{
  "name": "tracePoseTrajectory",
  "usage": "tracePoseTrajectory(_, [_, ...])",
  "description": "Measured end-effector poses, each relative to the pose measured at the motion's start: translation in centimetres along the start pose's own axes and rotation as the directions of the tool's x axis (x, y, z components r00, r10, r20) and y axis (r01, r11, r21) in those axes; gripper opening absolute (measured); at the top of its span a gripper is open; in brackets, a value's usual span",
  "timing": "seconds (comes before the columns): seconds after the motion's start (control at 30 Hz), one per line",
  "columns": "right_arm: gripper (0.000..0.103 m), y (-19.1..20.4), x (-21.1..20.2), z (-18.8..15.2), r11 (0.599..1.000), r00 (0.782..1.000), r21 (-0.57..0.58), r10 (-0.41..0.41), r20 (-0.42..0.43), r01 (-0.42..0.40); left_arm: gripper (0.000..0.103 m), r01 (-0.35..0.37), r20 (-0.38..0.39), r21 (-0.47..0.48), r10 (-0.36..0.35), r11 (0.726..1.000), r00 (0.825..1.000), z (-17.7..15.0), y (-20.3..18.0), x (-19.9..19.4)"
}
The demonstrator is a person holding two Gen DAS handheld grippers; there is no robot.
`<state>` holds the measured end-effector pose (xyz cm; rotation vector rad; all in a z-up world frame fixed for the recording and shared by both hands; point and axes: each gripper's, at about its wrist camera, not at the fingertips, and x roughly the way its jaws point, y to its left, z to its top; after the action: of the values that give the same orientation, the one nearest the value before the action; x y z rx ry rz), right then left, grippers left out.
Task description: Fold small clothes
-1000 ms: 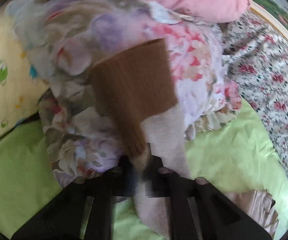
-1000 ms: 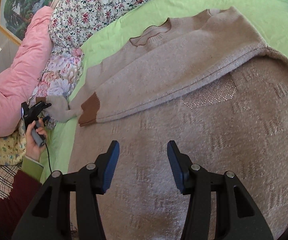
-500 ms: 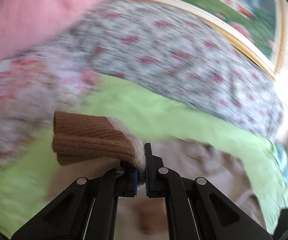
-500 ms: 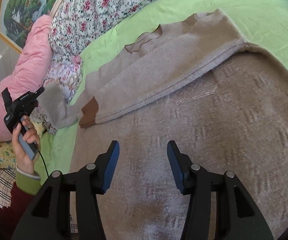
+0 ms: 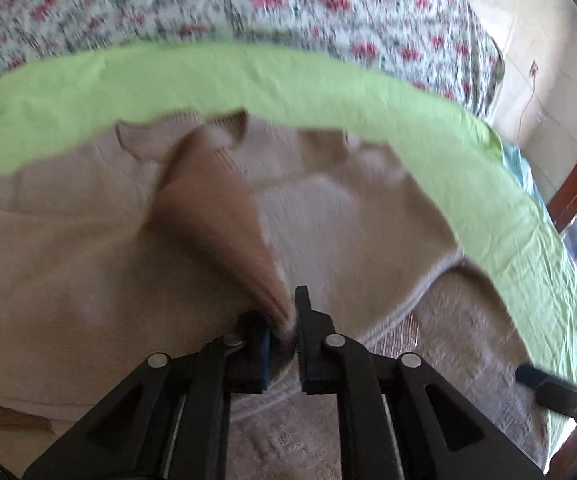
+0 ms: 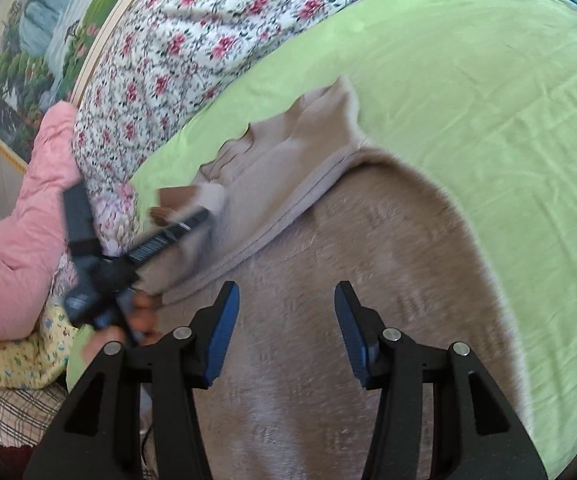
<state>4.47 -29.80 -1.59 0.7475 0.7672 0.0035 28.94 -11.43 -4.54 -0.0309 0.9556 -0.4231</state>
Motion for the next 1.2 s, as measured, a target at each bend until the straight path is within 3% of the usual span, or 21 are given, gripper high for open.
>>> tracePoseTrajectory(0.03, [0.055, 0.1, 0.0, 0.1, 1.0, 1.0, -0.002, 0.0, 0.003, 0.0, 0.029, 0.01, -0.011, 0.002, -0.01, 1.0, 1.0, -0.6, 0.1, 0.0])
tracePoseTrajectory(0.1, [0.078, 0.3, 0.0, 0.4, 1.0, 1.0, -0.008, 0.004, 0.016, -0.004, 0.056, 0.003, -0.003, 0.01, -0.003, 1.0, 1.0, -1.5, 0.4, -0.8])
tracePoseTrajectory(0.23, [0.079, 1.8, 1.1, 0.7, 0.998, 0.999, -0.063, 0.015, 0.029, -0.014, 0.058, -0.007, 0.043, 0.027, 0.006, 1.0, 0.999, -3.5, 2.2, -5.1])
tracePoseTrajectory(0.33, [0.079, 3.3, 2.8, 1.1, 0.994, 1.0, -0.107, 0.029, 0.003, -0.029, 0.058, -0.024, 0.071, -0.021, 0.025, 1.0, 0.997, -5.2, 5.2, -8.6])
tracePoseTrajectory(0.43, [0.079, 4.9, 5.4, 1.8, 0.988, 0.999, -0.153, 0.031, -0.024, -0.035, 0.058, -0.095, 0.099, -0.069, 0.102, 0.993, 0.99, -6.7, 8.8, -12.0])
tracePoseTrajectory(0.5, [0.078, 5.4, 6.7, 2.5, 0.986, 0.999, -0.164, 0.023, -0.026, -0.027, 0.058, -0.174, 0.099, -0.131, 0.187, 0.976, 0.977, -7.7, 12.0, -13.5])
tracePoseTrajectory(0.6, [0.078, 5.6, 8.5, 4.0, 0.986, 1.0, -0.166, 0.008, -0.013, -0.01, 0.058, -0.27, 0.06, -0.272, 0.296, 0.924, 0.953, -9.0, 18.2, -14.3])
tracePoseTrajectory(0.67, [0.078, 5.7, 9.7, 4.8, 0.986, 1.0, -0.164, -0.025, -0.004, 0.024, 0.058, -0.305, 0.016, -0.348, 0.331, 0.887, 0.943, -9.4, 21.7, -14.0])
tracePoseTrajectory(0.77, [0.078, 5.6, 12.5, 5.6, 0.986, 0.996, -0.157, -0.064, -0.066, 0.053, 0.058, -0.325, -0.018, -0.369, 0.343, 0.871, 0.939, -9.5, 24.2, -12.9])
tracePoseTrajectory(0.83, [0.07, 5.5, 14.4, 5.4, 0.988, 0.989, -0.145, -0.076, -0.13, 0.057, 0.058, -0.33, -0.012, -0.359, 0.35, 0.873, 0.937, -9.2, 24.4, -12.5])
tracePoseTrajectory(0.9, [0.025, 5.5, 15.4, 5.1, 0.985, 0.983, -0.155, -0.095, -0.159, 0.071, 0.058, -0.326, -0.001, -0.34, 0.346, 0.882, 0.938, -8.5, 24.0, -12.0])
tracePoseTrajectory(0.93, [0.015, 5.6, 15.5, 5.0, 0.986, 0.983, -0.155, -0.084, -0.161, 0.058, 0.058, -0.331, -0.002, -0.335, 0.351, 0.882, 0.936, -8.1, 23.8, -11.6])
tracePoseTrajectory(1.03, [0.011, 6.7, 13.4, 5.9, 0.986, 0.996, -0.167, -0.018, -0.088, 0.003, 0.056, -0.351, -0.005, -0.331, 0.37, 0.876, 0.929, -6.7, 23.1, -10.5])
tracePoseTrajectory(1.13, [0.01, 7.4, 8.6, 8.4, 0.987, 0.995, -0.151, 0.071, 0.067, -0.061, 0.057, -0.384, 0.004, -0.362, 0.413, 0.849, 0.911, -5.9, 23.3, -10.6])
tracePoseTrajectory(1.17, [0.01, 7.0, 6.5, 9.5, 0.989, 0.986, -0.136, 0.08, 0.146, -0.06, 0.059, -0.379, 0.009, -0.377, 0.413, 0.845, 0.911, -5.4, 23.3, -10.4])
tracePoseTrajectory(1.2, [0.01, 6.5, 5.4, 10.2, 0.991, 0.979, -0.125, 0.069, 0.192, -0.045, 0.059, -0.344, 0.024, -0.393, 0.383, 0.853, 0.923, -5.4, 23.4, -10.5])
